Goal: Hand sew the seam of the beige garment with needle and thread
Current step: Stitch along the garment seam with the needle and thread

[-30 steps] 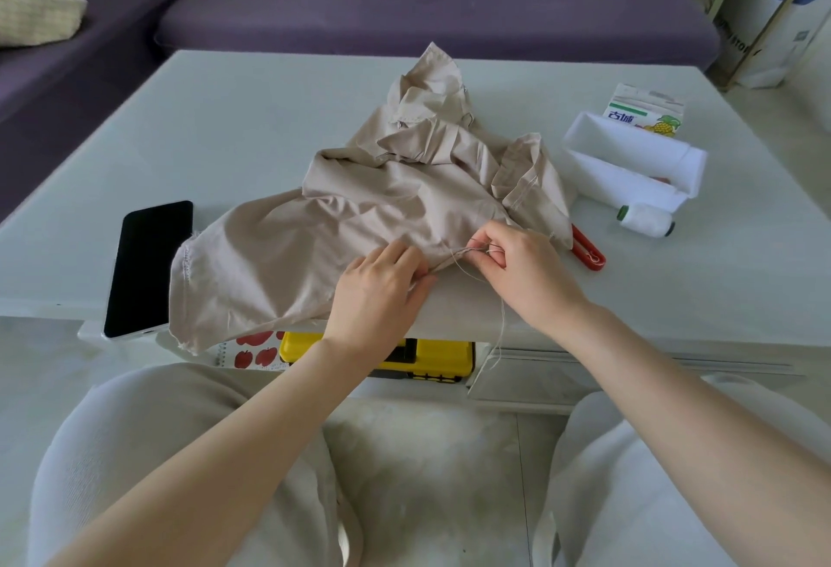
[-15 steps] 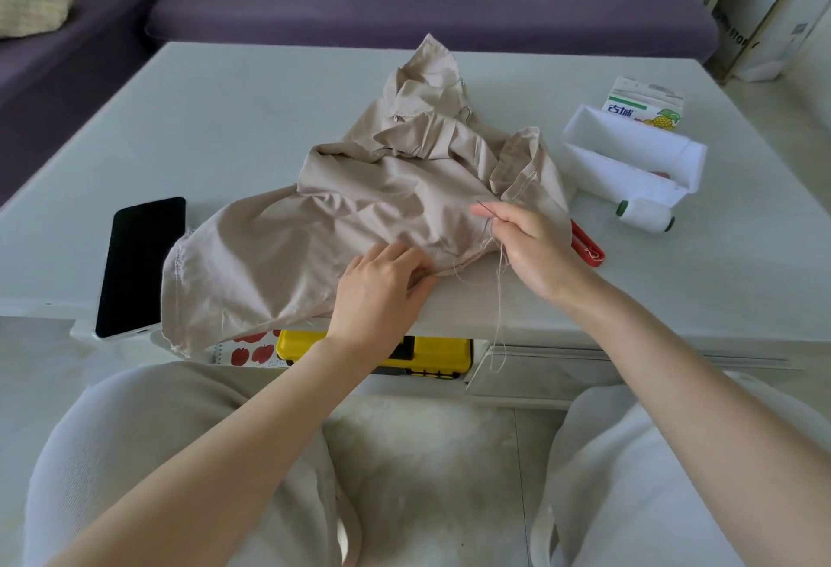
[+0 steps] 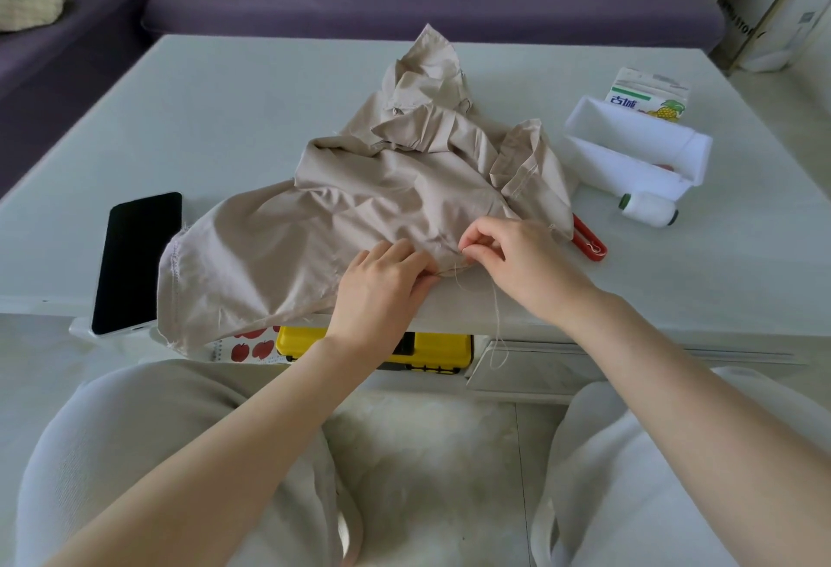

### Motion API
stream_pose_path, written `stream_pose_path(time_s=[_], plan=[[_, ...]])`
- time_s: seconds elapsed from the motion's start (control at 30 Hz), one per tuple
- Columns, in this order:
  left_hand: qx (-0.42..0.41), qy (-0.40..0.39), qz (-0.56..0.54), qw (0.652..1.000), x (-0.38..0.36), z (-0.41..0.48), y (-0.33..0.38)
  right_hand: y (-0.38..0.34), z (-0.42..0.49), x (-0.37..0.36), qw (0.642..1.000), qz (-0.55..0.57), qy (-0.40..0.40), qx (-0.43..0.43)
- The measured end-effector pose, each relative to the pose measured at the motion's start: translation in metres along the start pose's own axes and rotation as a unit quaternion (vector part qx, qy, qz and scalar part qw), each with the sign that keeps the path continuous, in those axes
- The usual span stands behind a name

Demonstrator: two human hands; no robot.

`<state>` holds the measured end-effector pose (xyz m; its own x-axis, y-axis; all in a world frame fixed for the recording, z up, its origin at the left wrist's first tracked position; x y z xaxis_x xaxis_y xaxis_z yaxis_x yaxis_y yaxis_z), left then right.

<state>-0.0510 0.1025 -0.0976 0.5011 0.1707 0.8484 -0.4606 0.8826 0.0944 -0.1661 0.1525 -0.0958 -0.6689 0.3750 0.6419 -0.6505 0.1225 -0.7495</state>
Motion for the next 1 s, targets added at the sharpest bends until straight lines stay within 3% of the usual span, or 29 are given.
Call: stream_pose_path(time_s=[1.0], plan=[[-0.018,-0.010,0.002,1.000,-0.0043,0.0012,0.0031,0.0042,-0.0029,-0.0056,0.999,-0.049,-0.020,0.006]])
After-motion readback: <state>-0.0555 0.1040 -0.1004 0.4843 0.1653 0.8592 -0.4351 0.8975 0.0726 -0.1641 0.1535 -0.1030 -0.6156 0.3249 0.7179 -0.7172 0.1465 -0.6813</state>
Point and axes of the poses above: each hand's wrist, its own z-axis towards the middle knuckle, its own x-axis out of the back of the hand, y = z × x, the point moved 10 cm from there along z, towards the middle knuckle, and after that the axes turned 12 degrees about z, right-handed, at the moved point
